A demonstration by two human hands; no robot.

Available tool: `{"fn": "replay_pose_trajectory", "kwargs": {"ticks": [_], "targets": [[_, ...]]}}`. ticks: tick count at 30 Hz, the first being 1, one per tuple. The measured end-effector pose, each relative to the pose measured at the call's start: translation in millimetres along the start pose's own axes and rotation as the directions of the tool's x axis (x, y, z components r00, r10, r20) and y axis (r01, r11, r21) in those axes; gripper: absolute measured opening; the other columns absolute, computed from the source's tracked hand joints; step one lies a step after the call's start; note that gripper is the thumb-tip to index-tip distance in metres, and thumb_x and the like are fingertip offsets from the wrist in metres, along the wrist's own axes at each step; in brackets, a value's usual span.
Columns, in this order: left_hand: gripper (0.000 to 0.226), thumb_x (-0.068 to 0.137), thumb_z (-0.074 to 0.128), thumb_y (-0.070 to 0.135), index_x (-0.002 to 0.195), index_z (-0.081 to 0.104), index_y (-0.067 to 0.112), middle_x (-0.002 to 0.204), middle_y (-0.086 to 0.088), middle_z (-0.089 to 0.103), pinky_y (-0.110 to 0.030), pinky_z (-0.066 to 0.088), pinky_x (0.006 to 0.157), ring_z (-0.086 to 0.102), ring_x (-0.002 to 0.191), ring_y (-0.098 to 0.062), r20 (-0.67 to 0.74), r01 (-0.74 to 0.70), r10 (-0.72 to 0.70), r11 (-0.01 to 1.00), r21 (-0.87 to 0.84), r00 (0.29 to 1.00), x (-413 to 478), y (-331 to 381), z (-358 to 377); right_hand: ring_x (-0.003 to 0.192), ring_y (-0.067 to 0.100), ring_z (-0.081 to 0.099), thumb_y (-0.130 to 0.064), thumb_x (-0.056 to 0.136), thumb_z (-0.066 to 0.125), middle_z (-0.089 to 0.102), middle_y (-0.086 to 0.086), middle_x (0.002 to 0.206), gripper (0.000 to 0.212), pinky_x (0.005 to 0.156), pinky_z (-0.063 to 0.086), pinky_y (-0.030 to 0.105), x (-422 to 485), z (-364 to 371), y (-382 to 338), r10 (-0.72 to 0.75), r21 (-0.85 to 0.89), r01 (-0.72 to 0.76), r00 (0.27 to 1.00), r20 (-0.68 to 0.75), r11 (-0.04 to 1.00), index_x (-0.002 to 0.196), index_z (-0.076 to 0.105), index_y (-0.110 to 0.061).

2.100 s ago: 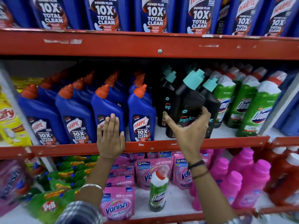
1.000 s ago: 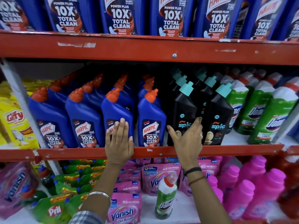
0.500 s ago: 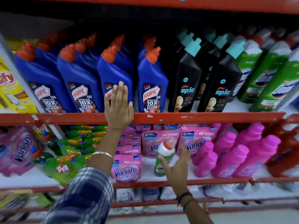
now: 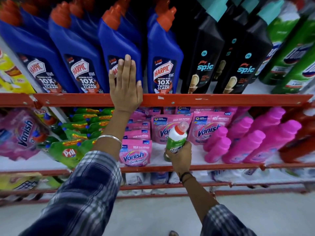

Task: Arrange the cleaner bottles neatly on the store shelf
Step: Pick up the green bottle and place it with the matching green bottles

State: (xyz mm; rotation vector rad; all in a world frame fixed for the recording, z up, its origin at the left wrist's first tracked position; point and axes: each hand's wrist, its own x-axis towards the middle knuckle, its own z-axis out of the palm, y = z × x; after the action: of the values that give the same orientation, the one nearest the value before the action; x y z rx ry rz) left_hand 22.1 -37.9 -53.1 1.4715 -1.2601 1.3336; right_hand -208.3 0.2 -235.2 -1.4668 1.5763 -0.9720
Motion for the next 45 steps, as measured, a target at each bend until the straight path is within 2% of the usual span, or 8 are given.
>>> {"fn": "replay_pose_trajectory", "kwargs": {"ticks": [7,13,16,19,25,31,39,45], "targets": [[0.051,0.096,0.036,0.024,0.142,0.03,0.002,0.147,-0.012,0.03,-0.037,0.0,0.119,-0.005,0.147,-0.012,0.017,0.002,-0.002,1.0,0.011,1.0,1,1,-2,0.088,0.021,0.062,-0.039,0.051,0.086,0.062,0.001,0.101,0.069,0.071,0.054,0.037,-5,-33,-27,-0.081,-0.013,0.08,0.994,-0.078,0.997,0.103,0.042,-0.026],[0.053,0.098,0.036,0.024,0.145,0.029,0.002,0.152,-0.012,0.026,-0.038,0.002,0.12,0.0,0.148,-0.014,0.026,0.002,-0.003,1.0,0.013,1.0,1,1,-3,0.087,0.014,0.062,-0.028,0.053,0.09,0.063,-0.003,0.1,0.07,0.072,0.051,0.03,-5,-91,-76,-0.21,0.051,0.222,0.961,-0.178,0.974,0.11,0.051,-0.018],[0.056,0.098,0.035,0.025,0.148,0.023,0.004,0.162,-0.001,0.0,-0.038,0.001,0.12,0.0,0.148,-0.014,0.02,-0.011,0.011,1.0,0.014,1.0,0,1,-4,0.082,0.0,0.057,-0.028,0.054,0.092,0.058,-0.005,0.097,0.069,0.07,0.045,0.011,-3,-122,-102,-0.283,0.06,0.312,0.915,-0.287,0.948,0.109,0.053,-0.014],[0.06,0.099,0.036,0.025,0.151,0.014,0.004,0.161,0.001,-0.003,-0.038,0.0,0.121,0.001,0.148,-0.016,0.007,-0.025,0.025,1.0,0.011,1.0,1,1,-3,0.081,-0.013,0.051,-0.026,0.055,0.091,0.056,-0.007,0.095,0.064,0.064,0.038,0.001,8,-153,-126,-0.322,0.084,0.381,0.862,-0.391,0.921,0.105,0.052,-0.016],[0.06,0.099,0.035,0.024,0.151,0.016,0.003,0.161,-0.001,0.003,-0.039,0.001,0.121,0.004,0.148,-0.017,-0.022,-0.031,0.031,1.0,-0.005,0.999,-1,0,-2,0.089,0.013,0.057,-0.042,0.056,0.089,0.059,-0.003,0.099,0.067,0.075,0.045,0.023,39,-207,-160,-0.404,0.006,0.488,0.73,-0.551,0.873,0.105,0.055,-0.014],[0.059,0.099,0.035,0.025,0.151,0.019,0.003,0.161,-0.003,0.008,-0.039,0.002,0.121,0.007,0.148,-0.019,-0.036,-0.038,0.039,0.999,0.013,0.999,-2,0,0,0.092,0.024,0.058,-0.051,0.061,0.083,0.062,0.009,0.103,0.072,0.073,0.033,0.014,77,-247,-192,-0.422,-0.097,0.494,0.606,-0.674,0.864,0.109,0.058,-0.006],[0.058,0.099,0.034,0.025,0.15,0.021,0.003,0.161,-0.004,0.011,-0.039,0.002,0.121,0.009,0.148,-0.02,-0.054,-0.047,0.049,0.999,0.025,0.997,-2,-1,1,0.111,0.024,0.055,-0.05,0.063,0.08,0.06,0.009,0.121,0.08,0.089,0.042,0.03,123,-262,-207,-0.424,-0.14,0.455,0.614,-0.666,0.879,0.125,0.052,-0.008],[0.057,0.099,0.033,0.026,0.149,0.024,0.001,0.16,-0.005,0.013,-0.04,0.004,0.121,0.011,0.148,-0.02,-0.066,-0.047,0.049,0.998,0.036,0.997,-3,-1,3,0.107,0.026,0.06,-0.044,0.063,0.084,0.063,0.01,0.119,0.081,0.091,0.049,0.039,138,-258,-196,-0.394,-0.089,0.445,0.661,-0.639,0.891,0.127,0.048,-0.01]]}}
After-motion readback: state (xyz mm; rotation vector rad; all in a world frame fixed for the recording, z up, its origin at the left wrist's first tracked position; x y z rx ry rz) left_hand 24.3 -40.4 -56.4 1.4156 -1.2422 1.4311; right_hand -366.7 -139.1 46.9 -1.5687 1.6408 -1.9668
